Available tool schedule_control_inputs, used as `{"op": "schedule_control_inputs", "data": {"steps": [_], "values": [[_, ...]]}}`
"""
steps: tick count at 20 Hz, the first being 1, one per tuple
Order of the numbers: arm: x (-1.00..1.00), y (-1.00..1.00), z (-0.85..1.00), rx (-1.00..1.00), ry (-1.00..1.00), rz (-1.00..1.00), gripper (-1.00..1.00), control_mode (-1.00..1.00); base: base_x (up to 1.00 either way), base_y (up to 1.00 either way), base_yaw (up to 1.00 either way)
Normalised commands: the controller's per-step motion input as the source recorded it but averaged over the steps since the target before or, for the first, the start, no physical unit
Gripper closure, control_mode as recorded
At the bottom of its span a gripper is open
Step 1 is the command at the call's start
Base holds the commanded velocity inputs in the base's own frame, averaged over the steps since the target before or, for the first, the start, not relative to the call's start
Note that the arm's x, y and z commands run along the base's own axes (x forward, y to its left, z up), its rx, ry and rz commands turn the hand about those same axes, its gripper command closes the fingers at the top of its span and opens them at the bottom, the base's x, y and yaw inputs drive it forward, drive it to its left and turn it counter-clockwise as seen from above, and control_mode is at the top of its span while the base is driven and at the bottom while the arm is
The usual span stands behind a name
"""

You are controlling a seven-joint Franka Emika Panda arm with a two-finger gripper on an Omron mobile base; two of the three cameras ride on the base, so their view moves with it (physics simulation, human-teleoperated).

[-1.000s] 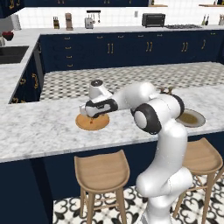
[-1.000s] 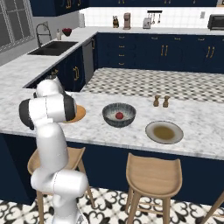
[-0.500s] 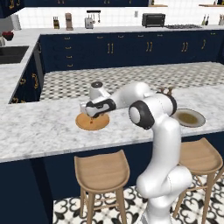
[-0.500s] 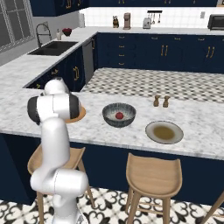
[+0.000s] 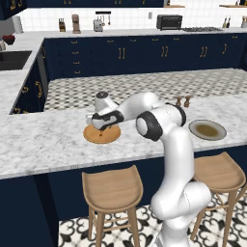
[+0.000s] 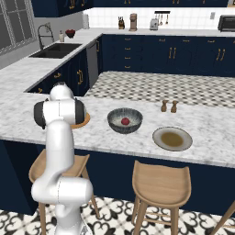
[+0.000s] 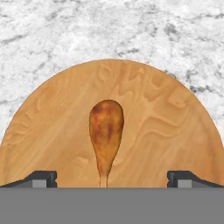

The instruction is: Pick the chicken drumstick and tomato from their plates and place them in the bowl. Then put the bowl in the fridge.

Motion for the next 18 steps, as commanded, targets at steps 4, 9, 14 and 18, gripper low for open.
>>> {"op": "schedule_control_inputs", "data": {"steps": [4,9,14,18], "values": [[0.48,0.01,-0.24,0.00,0.05,-0.05,-1.00,-1.00,0.00,0.00,0.00],[0.44,0.02,-0.26,0.00,0.09,-0.03,-1.00,-1.00,0.00,0.00,0.00],[0.40,0.03,-0.17,0.00,0.08,-0.02,-1.00,-1.00,0.00,0.00,0.00],[-0.16,0.04,-0.28,-0.02,0.08,-0.03,1.00,-1.00,0.00,0.00,0.00]]}}
